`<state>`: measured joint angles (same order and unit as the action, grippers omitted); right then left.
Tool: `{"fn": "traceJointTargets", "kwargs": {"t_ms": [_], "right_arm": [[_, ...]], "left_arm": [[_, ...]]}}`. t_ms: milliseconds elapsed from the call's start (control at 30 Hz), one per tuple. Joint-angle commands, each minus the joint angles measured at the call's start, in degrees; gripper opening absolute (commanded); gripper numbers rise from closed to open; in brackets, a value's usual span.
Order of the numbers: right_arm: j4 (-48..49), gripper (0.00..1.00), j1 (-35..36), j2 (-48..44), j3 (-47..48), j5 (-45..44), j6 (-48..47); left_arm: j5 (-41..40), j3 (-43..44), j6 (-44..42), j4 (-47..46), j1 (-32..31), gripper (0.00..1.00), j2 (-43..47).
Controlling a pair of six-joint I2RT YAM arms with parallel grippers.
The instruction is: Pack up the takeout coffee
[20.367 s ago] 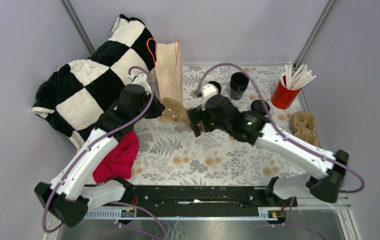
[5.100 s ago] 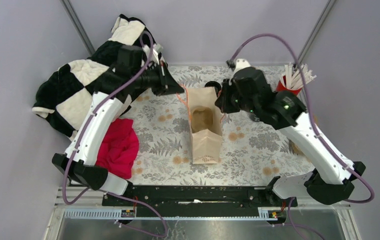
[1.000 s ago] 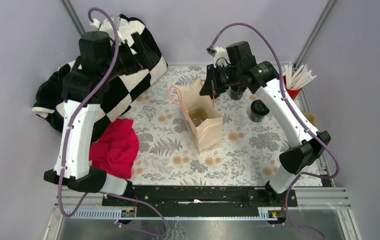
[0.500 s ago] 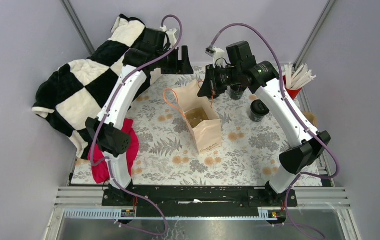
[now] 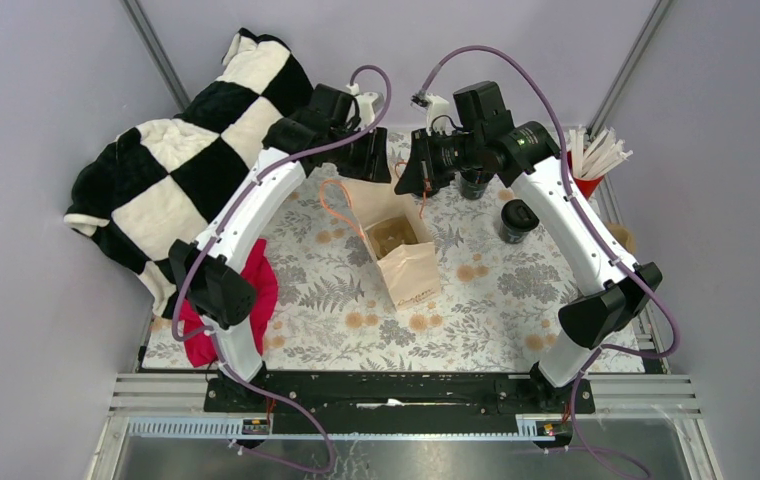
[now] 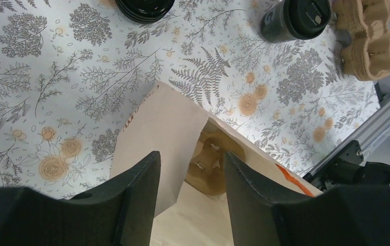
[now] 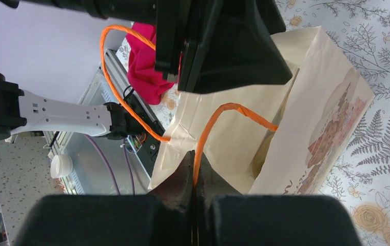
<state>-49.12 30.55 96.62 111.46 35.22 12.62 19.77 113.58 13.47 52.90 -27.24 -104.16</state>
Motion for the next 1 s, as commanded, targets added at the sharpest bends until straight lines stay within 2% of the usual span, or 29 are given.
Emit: {"fn": "traceJointTargets", "kwargs": {"t_ms": [0, 133, 567, 700, 767, 833, 867, 967], "right_arm": [[-0.2, 0.00, 0.0, -0.7, 2.1, 2.0, -0.3], [-0.2, 0.00, 0.0, -0.9, 2.2, 2.1, -0.4], [0.4, 0.00, 0.0, -2.1, 1.0, 1.4, 0.1], [0.4, 0.16, 0.0, -3.0, 1.4, -0.4, 0.9], [-0.7, 0.27, 0.0, -3.5, 2.6, -1.7, 1.3], [-2.8, 0.46, 0.0, -4.2, 4.5, -5.0, 1.6], [-4.3, 0.56, 0.0, -4.8, 5.8, -7.9, 1.8], [-9.6, 0.86, -0.1, -7.4, 9.9, -19.3, 1.8]], "left_arm": [[-6.5, -0.1, -1.8, -1.4, -1.6, 0.52, 3.9], [-8.6, 1.0, -2.3, -1.1, -2.6, 0.49, 3.1], [-13.7, 3.4, -1.0, -0.3, -5.0, 0.28, 0.2], [-15.0, 1.2, -0.3, -0.3, -5.8, 0.24, 1.1], [-16.9, 0.6, 0.1, -0.3, -5.8, 0.17, 1.9], [-19.3, 0.1, 0.8, -0.3, -5.8, 0.05, 2.5], [-19.6, 0.0, 1.1, -0.3, -5.8, 0.02, 2.8], [-23.0, -0.3, 2.6, 0.1, -5.9, 0.00, 4.0]]}}
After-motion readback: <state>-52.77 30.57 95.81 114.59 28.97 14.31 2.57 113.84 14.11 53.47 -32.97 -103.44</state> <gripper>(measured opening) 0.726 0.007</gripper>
